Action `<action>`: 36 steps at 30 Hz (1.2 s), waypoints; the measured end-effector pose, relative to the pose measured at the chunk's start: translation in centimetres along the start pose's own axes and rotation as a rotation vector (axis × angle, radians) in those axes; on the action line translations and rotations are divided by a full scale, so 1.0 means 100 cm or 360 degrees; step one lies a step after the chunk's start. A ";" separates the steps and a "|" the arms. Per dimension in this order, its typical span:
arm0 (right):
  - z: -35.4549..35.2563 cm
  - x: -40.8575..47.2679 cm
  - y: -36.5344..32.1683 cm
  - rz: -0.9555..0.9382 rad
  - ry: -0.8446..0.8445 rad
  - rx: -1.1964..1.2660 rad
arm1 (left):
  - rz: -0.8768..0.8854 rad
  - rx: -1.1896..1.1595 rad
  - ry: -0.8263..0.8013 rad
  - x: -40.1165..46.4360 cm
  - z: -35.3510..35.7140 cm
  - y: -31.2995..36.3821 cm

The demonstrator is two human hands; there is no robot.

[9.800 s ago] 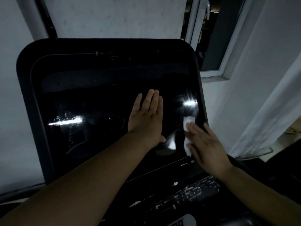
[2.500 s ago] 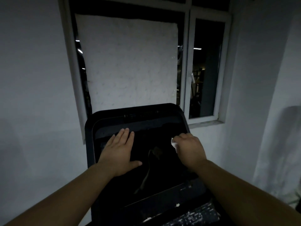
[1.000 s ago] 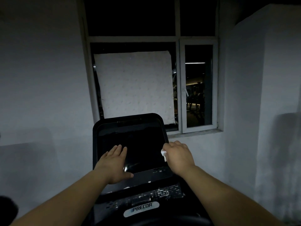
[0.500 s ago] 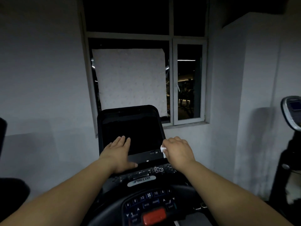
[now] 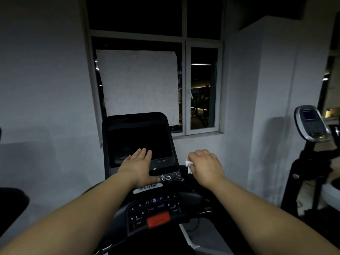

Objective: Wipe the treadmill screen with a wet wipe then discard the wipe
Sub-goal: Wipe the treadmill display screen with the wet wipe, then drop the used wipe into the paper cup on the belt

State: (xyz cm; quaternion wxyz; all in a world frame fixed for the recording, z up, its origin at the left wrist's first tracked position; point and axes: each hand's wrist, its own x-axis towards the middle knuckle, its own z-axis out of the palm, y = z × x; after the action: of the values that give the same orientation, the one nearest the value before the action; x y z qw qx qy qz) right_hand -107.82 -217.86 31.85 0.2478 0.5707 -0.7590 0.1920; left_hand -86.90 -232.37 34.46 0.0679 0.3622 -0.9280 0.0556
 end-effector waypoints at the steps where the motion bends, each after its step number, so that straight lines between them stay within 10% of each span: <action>1: -0.005 -0.007 0.006 0.0007 -0.0010 -0.0009 | 0.0007 0.0002 -0.0004 -0.003 0.000 0.010; 17: -0.059 -0.157 0.099 -0.0059 -0.0155 0.0143 | -0.0014 -0.0030 -0.0124 -0.098 0.018 0.191; 36: 0.016 -0.290 0.090 0.0058 -0.0314 0.0129 | 0.0071 -0.0169 -0.0454 -0.157 0.136 0.244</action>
State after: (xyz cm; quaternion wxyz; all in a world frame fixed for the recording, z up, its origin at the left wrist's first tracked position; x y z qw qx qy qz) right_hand -110.12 -193.92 13.25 0.1450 0.5826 -0.7815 0.1700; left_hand -93.17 -206.17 17.11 -0.0469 0.3417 -0.9376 -0.0442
